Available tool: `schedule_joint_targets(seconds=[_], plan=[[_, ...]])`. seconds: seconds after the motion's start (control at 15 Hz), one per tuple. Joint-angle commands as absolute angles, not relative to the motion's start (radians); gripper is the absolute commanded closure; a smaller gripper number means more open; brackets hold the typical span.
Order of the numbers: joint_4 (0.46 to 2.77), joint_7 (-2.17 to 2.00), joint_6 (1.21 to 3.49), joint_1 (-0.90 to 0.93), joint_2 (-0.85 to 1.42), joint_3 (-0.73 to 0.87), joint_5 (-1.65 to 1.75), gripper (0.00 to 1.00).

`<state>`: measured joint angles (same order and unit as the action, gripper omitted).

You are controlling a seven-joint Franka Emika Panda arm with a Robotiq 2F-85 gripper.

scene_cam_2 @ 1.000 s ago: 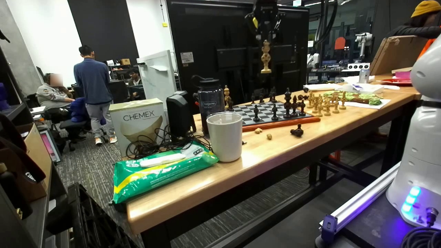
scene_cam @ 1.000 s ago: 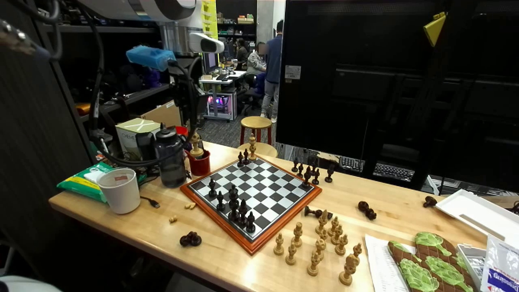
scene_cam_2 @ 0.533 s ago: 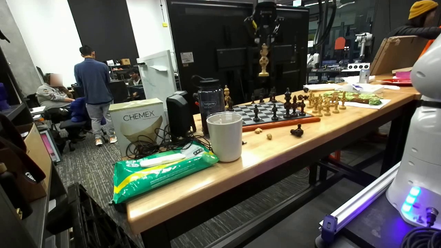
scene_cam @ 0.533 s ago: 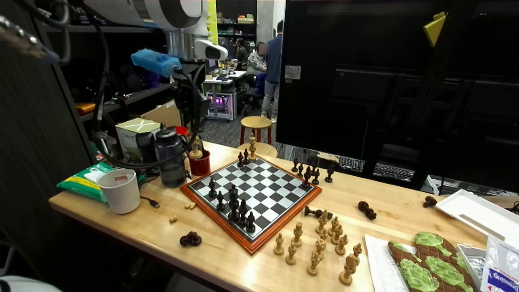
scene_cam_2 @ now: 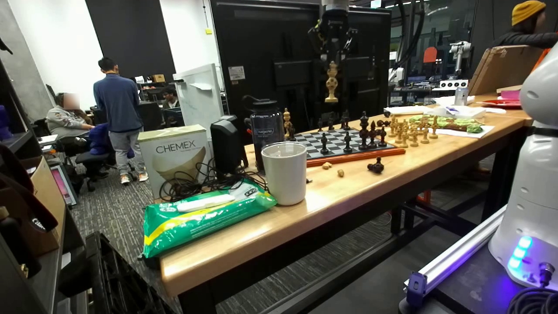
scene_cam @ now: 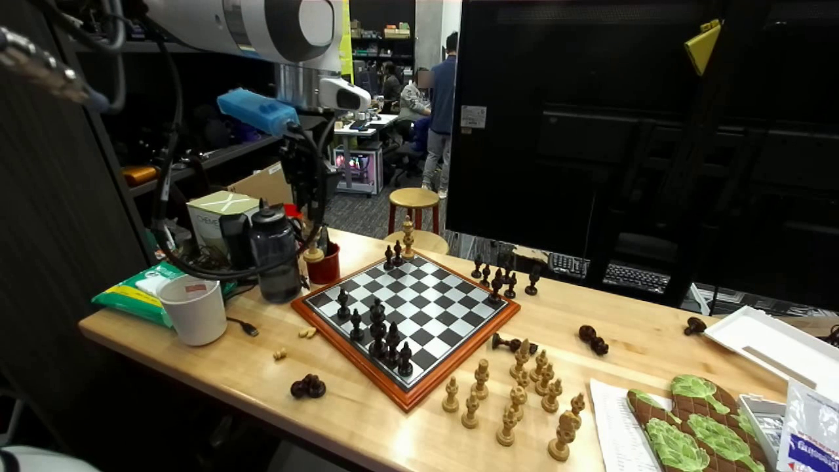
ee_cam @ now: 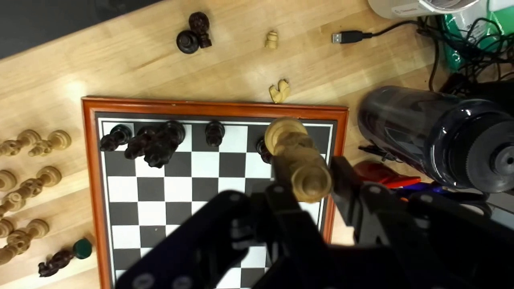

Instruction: Pick up a brown chess piece and put it on the chess board

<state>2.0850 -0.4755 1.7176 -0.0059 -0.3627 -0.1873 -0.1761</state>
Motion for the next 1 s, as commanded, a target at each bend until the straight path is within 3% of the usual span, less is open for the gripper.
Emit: schedule_joint_targets(seconds=[0.0,0.93], plan=[[2.098,-0.452,1.736,0.017,-0.360,-0.166,-0.204,0.92],[2.138,-0.470,1.803,0.014,-0.326,-0.165,-0.165,0.92]])
